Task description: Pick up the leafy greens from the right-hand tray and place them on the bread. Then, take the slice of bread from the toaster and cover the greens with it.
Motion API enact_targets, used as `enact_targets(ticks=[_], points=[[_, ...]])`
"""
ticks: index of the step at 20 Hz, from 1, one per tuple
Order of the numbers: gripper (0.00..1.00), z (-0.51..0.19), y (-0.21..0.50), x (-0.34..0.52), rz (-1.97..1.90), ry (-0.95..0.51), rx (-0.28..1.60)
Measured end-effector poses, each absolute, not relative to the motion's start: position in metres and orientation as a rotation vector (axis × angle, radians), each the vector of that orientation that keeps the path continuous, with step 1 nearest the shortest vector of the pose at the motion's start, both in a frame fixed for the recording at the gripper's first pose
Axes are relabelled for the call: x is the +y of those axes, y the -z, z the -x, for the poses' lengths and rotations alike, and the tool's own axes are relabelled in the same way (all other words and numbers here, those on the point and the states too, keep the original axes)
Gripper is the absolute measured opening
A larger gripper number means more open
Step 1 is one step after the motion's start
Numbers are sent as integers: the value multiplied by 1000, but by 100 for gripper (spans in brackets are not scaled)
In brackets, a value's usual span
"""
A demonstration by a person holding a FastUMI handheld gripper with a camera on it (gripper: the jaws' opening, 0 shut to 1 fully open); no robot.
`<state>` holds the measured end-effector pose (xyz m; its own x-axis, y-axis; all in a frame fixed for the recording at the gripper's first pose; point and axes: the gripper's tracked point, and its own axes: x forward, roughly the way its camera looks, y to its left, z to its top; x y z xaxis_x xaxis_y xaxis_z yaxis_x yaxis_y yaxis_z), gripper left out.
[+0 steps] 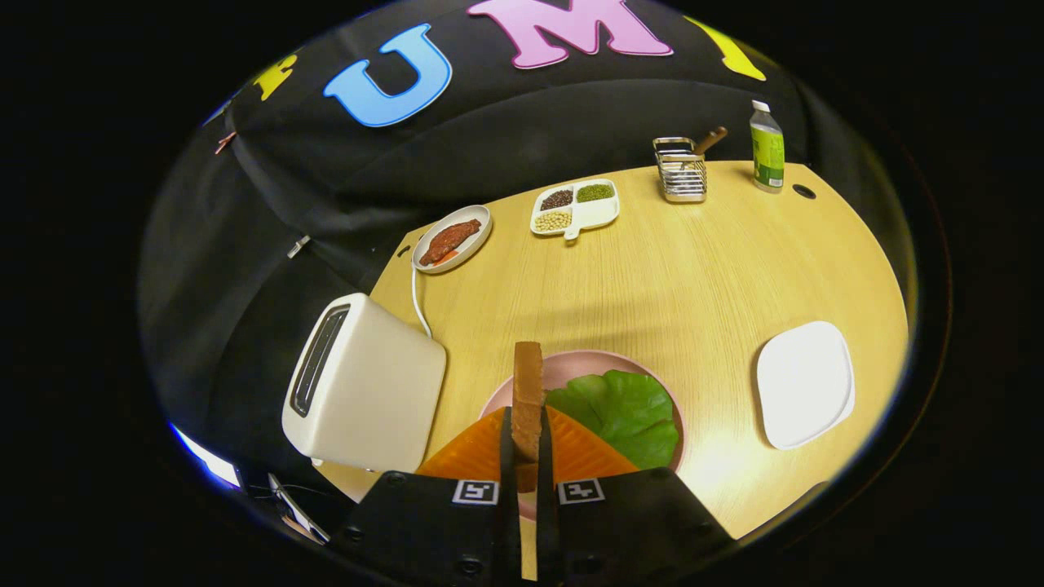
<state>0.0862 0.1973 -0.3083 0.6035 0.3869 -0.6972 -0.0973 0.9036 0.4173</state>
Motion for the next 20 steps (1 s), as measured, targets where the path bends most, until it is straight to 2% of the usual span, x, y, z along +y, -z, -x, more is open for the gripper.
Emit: enact_targets(ticks=[5, 6, 8, 10, 11, 14, 17, 18, 20], points=[[15, -86, 327, 169, -388, -195, 924], [19, -83, 331, 164, -381, -184, 933], [20, -80, 338, 159, -374, -170, 945], [27, -77, 341, 157, -362, -174, 955], [27, -77, 342, 153, -342, -167, 953], [53, -74, 348, 145, -294, -152, 955], [69, -72, 345, 141, -277, -145, 942], [81, -72, 340, 141, -285, -147, 932], [97, -74, 329, 138, -289, -145, 908]])
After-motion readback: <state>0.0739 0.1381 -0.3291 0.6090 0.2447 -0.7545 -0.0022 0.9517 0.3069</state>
